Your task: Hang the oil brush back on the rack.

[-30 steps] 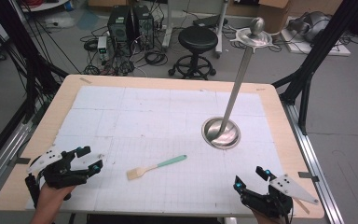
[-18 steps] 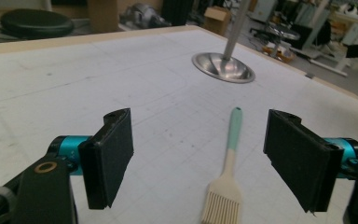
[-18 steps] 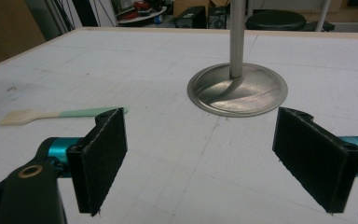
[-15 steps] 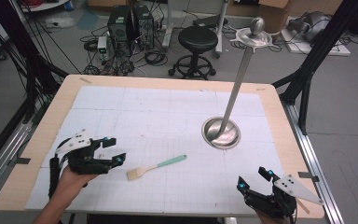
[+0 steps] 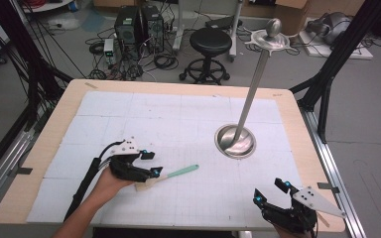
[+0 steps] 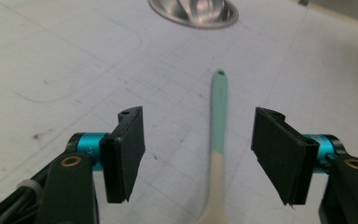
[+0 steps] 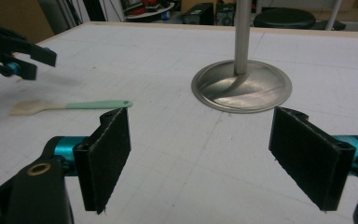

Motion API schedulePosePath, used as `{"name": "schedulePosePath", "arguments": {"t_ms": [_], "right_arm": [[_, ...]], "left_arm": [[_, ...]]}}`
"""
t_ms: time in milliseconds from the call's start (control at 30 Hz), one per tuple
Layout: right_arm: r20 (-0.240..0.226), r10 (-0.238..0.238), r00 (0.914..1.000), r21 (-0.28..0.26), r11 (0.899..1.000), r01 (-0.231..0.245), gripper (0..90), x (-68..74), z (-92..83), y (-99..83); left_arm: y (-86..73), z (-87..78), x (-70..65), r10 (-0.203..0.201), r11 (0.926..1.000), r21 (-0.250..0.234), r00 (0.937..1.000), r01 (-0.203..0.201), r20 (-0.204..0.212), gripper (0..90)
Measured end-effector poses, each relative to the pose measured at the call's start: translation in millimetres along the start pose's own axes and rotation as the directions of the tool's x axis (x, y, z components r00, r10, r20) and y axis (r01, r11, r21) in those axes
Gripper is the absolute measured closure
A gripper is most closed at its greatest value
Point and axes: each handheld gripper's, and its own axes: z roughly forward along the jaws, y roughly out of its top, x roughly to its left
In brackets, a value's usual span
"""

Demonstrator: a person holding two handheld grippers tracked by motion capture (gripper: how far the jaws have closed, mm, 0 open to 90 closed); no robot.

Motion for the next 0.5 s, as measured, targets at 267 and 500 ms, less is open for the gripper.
{"name": "schedulePosePath", "arguments": {"t_ms": [267,500], "right_arm": [[-0.007,-0.004,1.0000,0.015,1.000,0.004,21.7,1.1,2.0,-0.3],[0.008,0.013,0.9999,0.012,1.000,-0.013,22.2,-0.7,-1.2,-1.4]], "left_arm": [[-3.9,23.1,-10.6,0.094,0.9923,0.078,0.9947,-0.097,0.041,43.5],[-5.9,30.5,-11.6,0.142,0.9789,0.144,0.9895,-0.145,0.030,50.5]]}}
